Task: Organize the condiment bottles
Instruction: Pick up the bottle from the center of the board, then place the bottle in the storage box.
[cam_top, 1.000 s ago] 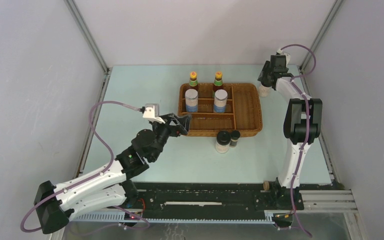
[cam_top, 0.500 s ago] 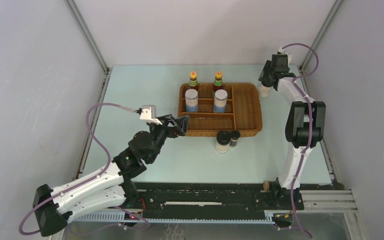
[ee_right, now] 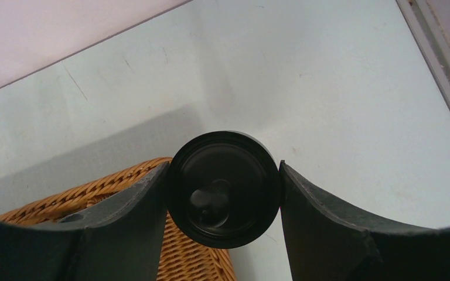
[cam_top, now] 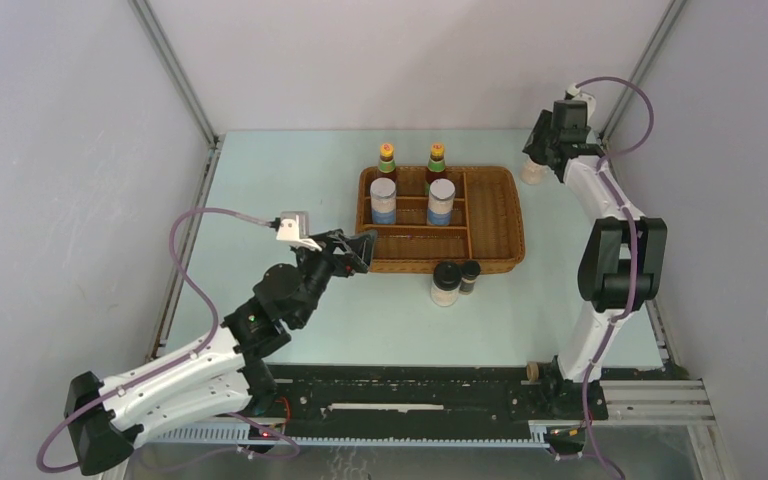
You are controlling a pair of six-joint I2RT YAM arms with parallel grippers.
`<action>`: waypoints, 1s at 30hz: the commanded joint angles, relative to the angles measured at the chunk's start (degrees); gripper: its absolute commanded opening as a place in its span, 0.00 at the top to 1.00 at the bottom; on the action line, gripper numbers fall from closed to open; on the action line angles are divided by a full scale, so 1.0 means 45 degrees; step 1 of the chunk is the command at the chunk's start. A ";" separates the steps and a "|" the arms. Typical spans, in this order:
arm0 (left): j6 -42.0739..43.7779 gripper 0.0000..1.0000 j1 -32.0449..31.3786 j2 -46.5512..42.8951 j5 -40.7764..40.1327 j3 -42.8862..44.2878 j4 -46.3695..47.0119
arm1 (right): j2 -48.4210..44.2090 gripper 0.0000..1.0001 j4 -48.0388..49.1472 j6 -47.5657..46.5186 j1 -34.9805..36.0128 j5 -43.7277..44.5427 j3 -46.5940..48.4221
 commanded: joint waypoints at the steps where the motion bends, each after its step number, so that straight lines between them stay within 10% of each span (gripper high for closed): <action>1: -0.0188 0.13 0.0028 -0.0289 -0.0067 -0.0327 -0.0046 | -0.1413 1.00 0.0414 0.0200 0.0080 0.0234 -0.0235; 30: 0.0015 0.13 -0.0158 -0.0720 -0.0528 -0.0227 -0.0425 | -0.6731 1.00 -0.0484 -0.0148 0.3410 0.0746 -0.3286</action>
